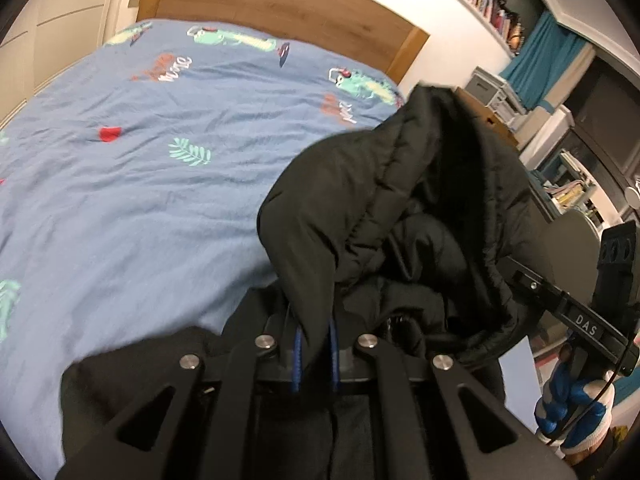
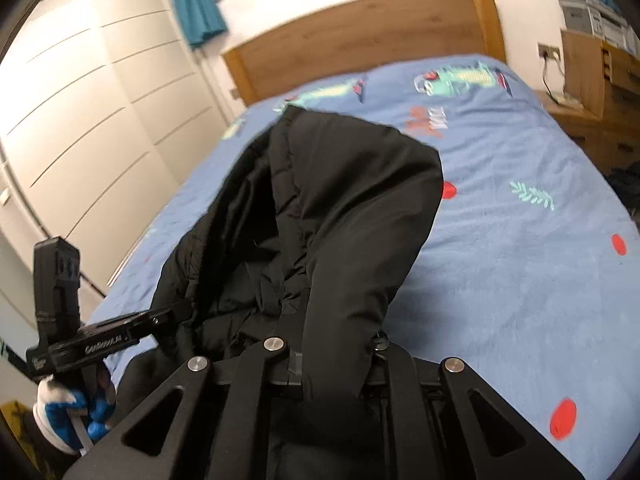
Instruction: Fold large clothes
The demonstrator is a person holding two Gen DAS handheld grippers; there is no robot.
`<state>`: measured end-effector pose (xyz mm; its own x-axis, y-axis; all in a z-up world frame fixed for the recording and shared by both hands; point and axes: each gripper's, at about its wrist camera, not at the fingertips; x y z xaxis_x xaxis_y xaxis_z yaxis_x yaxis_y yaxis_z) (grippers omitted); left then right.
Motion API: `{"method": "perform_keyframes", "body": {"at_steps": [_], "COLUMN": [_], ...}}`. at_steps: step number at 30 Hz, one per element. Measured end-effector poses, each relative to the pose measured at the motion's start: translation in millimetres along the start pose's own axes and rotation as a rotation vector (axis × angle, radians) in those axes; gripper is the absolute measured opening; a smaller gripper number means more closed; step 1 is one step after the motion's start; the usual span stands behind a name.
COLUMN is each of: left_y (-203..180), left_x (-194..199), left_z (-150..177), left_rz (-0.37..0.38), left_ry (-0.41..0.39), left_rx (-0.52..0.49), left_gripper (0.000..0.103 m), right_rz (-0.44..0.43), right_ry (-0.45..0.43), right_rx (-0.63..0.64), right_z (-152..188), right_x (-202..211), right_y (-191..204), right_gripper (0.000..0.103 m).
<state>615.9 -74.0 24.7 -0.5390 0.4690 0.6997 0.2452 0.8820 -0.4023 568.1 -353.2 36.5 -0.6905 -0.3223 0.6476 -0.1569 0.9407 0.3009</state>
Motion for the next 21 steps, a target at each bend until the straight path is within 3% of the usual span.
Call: {"method": "perform_keyframes", "body": {"at_steps": [6,10,16,21], "left_y": [3,13,35,47], "left_x": [84,132,148,142], "left_z": [62,119,185,214], "left_rz": [0.033,0.041,0.027,0.028], "left_ry": [-0.042,-0.052,-0.021,0.002], "left_rx": [-0.002,0.000,0.043,0.093], "left_gripper": [0.009,0.008,0.007,0.004], "right_rz": [-0.043,-0.087,-0.061,-0.009], "right_ry": [-0.059,-0.098,-0.037,0.018], "right_rx": [0.090,0.082,0.026,-0.006], "right_z": [51,101,163,194], "right_x": [74,122,134,121], "right_y": [43,66,69,56], "right_gripper": [0.011,0.011,0.014,0.014]}}
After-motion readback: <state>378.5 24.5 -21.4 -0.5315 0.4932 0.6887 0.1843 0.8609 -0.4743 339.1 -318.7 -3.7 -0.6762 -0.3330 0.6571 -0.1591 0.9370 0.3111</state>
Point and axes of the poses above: each gripper's, at about its wrist camera, not at the fingertips, and x roughly against the way its jaws point, y to its left, z to its underside, and after that the axes turned 1 degree about y, right-handed
